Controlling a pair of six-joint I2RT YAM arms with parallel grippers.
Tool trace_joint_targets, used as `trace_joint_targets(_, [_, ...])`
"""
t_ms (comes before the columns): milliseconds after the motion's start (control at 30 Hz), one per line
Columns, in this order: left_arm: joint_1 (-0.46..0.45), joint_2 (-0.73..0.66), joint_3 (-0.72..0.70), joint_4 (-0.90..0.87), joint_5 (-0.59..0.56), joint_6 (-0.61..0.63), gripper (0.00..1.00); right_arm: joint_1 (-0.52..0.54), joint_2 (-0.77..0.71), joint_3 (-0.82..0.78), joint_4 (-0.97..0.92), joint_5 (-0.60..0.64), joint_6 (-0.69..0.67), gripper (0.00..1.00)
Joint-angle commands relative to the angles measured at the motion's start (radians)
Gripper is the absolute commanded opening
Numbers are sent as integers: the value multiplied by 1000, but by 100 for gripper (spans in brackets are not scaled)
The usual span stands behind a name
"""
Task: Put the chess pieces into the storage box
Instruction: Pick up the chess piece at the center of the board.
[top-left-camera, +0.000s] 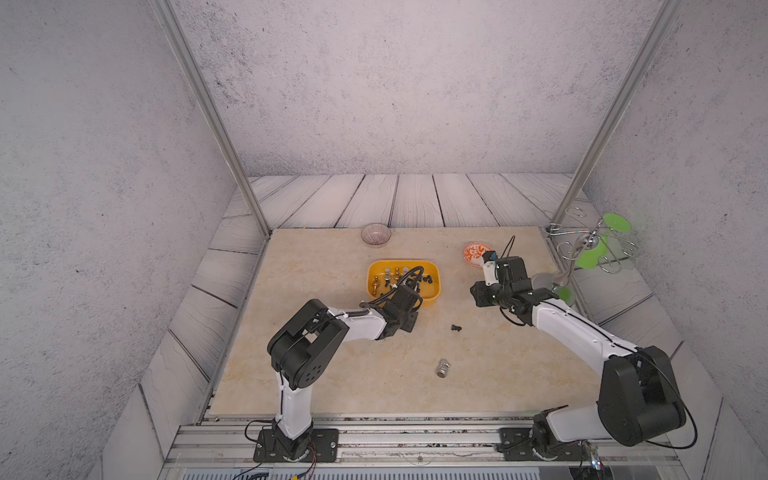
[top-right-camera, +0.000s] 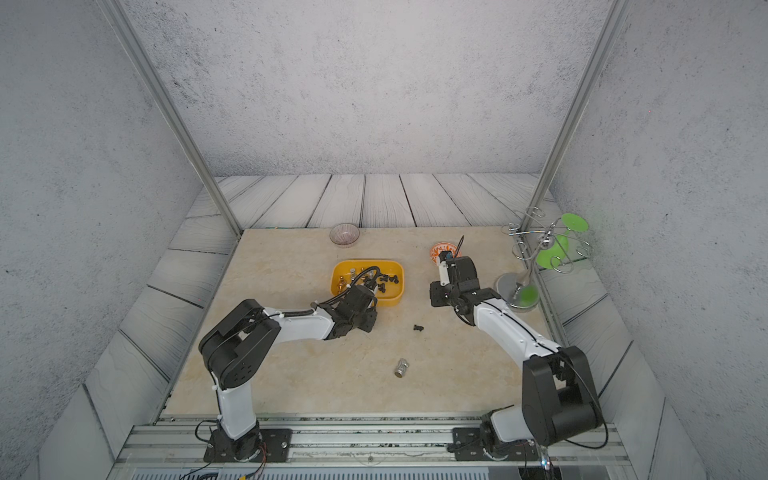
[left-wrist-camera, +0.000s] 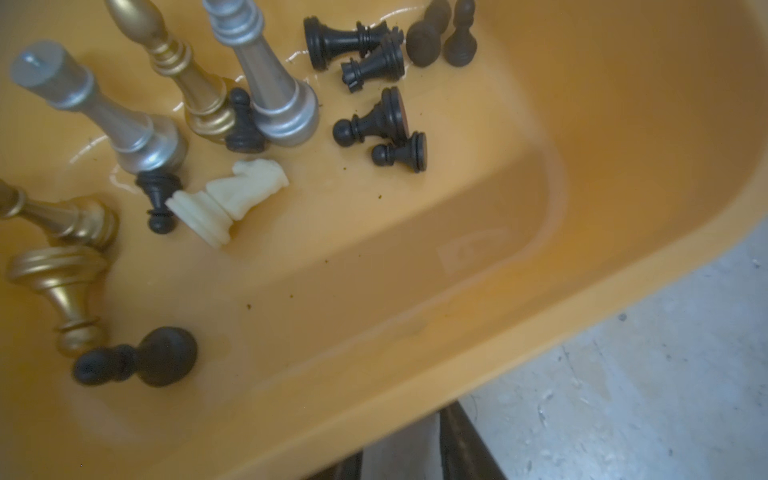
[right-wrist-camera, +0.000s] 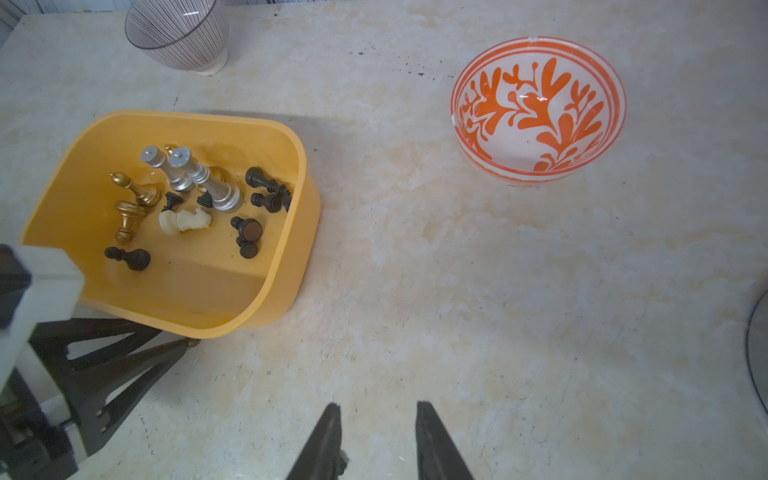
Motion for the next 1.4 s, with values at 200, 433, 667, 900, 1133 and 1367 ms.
trace_joint_targets(200, [-2,16,37,12,28,-16,34,-11,-34,-7,-13,0,-16,32])
trace_joint_targets(433, [-2,41,72,-4,46,-7,34,-12,-27,-4,-13,0,-11,32])
trace_joint_targets(667, [-1,96,143,-106,25,-31,34,-12,-20,-7,-19,-3,-13,32])
trace_joint_targets(900, [-1,110,147,-204,-11,-57,23,-14,-20,-12,-22,-2,-13,32])
trace_joint_targets(1133, [-1,103,151,-218,8,-46,7,-15,-23,-12,-24,-4,-11,32])
trace_joint_targets(1367, [-2,-21,134,-300,60,-40,4,-16,-38,-6,-54,-5,-7,32])
